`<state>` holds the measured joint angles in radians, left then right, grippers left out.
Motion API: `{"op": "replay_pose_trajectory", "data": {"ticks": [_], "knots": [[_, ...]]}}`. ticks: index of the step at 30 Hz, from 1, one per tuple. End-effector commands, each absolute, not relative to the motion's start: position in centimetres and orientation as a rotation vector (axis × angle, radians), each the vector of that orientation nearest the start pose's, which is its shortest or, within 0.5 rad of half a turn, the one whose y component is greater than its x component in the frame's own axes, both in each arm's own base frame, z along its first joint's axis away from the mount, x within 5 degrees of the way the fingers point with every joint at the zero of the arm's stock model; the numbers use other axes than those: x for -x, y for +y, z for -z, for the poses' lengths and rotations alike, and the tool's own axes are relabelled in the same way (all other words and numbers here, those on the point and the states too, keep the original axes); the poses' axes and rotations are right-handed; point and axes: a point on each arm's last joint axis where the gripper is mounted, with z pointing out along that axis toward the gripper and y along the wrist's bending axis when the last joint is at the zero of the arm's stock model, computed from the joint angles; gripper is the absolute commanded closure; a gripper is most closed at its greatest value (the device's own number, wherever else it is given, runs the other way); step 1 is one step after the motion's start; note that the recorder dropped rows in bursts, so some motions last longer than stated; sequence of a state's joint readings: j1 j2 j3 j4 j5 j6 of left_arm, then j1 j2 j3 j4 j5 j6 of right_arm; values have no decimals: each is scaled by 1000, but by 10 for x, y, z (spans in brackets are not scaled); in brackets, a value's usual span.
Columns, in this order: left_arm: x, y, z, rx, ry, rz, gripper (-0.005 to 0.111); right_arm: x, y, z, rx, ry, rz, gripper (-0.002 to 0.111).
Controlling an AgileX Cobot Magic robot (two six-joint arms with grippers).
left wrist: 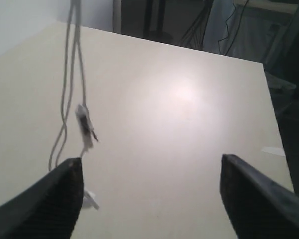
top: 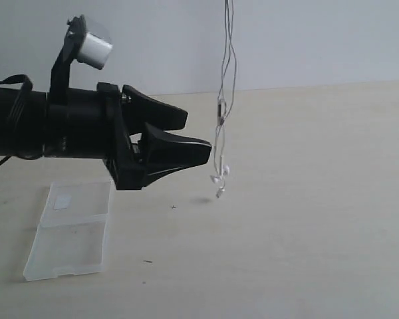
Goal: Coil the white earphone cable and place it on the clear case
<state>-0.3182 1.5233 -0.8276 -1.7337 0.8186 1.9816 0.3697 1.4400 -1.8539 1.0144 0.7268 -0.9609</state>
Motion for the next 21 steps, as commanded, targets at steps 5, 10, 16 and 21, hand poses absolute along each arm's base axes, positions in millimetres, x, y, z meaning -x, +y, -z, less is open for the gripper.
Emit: {"op": "replay_pose_trajectory", "data": {"ticks": [5, 10, 16, 21], "knots": [[-288, -163, -259, -939, 1727, 824, 33, -243, 149, -556, 821, 1327, -678, 108], [-290, -162, -258, -930, 1740, 802, 33, -242, 149, -556, 814, 1337, -693, 108], [-288, -164, -259, -943, 1722, 835, 36, -242, 149, -556, 812, 1335, -700, 108], [-291, -172, -265, -990, 1641, 940, 61, -242, 149, -556, 812, 1335, -700, 108]]}}
